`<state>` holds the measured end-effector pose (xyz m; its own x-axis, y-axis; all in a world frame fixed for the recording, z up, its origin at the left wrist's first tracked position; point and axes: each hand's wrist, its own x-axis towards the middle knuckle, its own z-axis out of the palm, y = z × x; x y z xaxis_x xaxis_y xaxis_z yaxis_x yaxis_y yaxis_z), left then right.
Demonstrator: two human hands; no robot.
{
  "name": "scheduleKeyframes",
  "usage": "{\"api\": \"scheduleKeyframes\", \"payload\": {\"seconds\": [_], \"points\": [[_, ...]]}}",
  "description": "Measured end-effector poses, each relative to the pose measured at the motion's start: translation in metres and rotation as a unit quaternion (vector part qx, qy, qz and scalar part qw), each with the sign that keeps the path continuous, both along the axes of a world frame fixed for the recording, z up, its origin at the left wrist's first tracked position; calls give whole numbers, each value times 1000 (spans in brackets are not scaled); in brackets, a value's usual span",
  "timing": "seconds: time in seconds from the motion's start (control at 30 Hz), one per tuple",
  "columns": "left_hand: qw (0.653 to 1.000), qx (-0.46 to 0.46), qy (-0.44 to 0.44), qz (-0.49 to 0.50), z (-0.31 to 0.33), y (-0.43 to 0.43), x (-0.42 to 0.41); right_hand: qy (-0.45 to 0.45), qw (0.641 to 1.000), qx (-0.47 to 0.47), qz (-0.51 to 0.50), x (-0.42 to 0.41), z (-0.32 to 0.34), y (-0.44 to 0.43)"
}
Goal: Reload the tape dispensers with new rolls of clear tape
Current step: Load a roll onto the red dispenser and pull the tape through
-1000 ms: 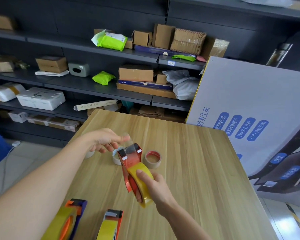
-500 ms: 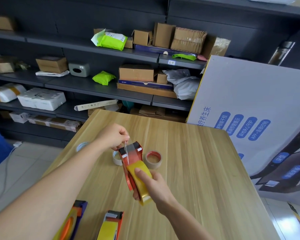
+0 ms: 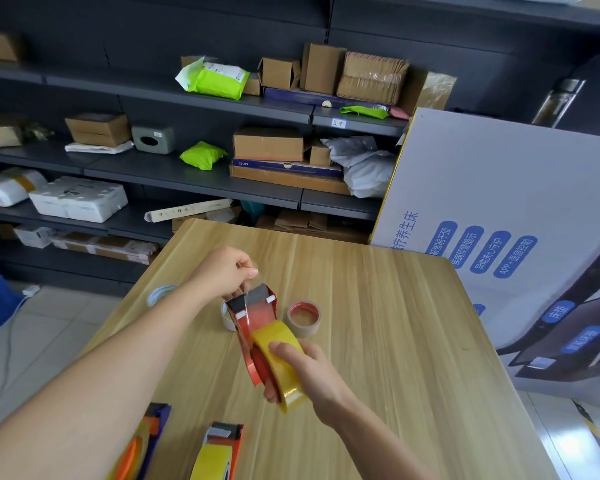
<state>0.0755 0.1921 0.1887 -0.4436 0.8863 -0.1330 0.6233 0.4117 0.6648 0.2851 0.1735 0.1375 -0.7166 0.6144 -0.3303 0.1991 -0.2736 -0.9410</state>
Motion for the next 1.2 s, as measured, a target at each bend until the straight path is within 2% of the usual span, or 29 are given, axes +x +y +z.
{"api": "scheduleKeyframes", "payload": {"seconds": [0.17,0.3,0.47,0.6,0.7,0.8,0.9,1.07,1.2], "points": [[976,7,-203,85,-1,-5,-15,23,1000,14,12,5,1,3],[957,-15,-269,112,-2,-8,-25,45,998,11,47,10,4,4],[955,-40,-286,67,7,-6,-26,19,997,-39,62,4,5,8],[958,-41,-281,49,13,-6,-26,-17,999,-23,41,-3,-1,5],[958,-17,-276,74,18,-7,-30,-3,999,-16,33,-1,0,3],[960,10,-263,98,23,-6,-36,19,998,-7,66,2,7,2],[966,25,-236,104,23,-3,-36,42,996,-14,82,3,13,1],[966,74,-170,178,18,-3,-52,71,992,-8,101,8,17,2],[959,83,-184,197,18,-4,-59,80,993,4,89,7,15,1]]}}
